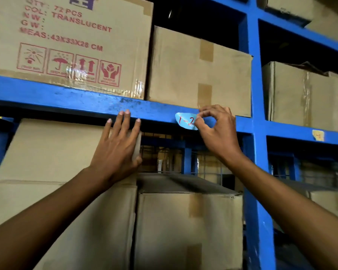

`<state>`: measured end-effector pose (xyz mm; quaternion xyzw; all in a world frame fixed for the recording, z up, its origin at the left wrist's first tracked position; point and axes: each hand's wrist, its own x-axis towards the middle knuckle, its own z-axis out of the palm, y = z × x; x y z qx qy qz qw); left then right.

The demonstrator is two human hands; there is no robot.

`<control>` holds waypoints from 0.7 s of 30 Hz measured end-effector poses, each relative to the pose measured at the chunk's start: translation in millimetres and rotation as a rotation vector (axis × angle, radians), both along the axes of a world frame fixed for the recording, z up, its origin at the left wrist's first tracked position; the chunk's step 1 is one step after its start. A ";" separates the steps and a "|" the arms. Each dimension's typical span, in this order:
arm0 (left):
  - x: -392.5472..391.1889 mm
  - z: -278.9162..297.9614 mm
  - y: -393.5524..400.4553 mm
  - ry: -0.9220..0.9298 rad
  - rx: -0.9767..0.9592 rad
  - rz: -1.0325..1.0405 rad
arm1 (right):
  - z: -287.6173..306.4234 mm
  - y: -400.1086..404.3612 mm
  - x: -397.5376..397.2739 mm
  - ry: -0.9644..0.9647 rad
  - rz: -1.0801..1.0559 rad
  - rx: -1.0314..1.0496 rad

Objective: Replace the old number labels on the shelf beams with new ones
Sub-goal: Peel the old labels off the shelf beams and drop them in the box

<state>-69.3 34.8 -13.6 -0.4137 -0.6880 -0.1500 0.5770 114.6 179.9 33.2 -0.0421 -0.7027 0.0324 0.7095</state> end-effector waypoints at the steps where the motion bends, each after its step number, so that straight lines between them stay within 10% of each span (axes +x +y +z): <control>1: 10.1 -7.7 11.9 -0.003 -0.009 -0.025 | -9.5 10.0 11.5 -0.014 -0.002 -0.026; 21: 213.6 -168.8 273.3 0.089 -0.339 -0.117 | -155.3 201.0 197.9 -0.309 -0.180 -0.238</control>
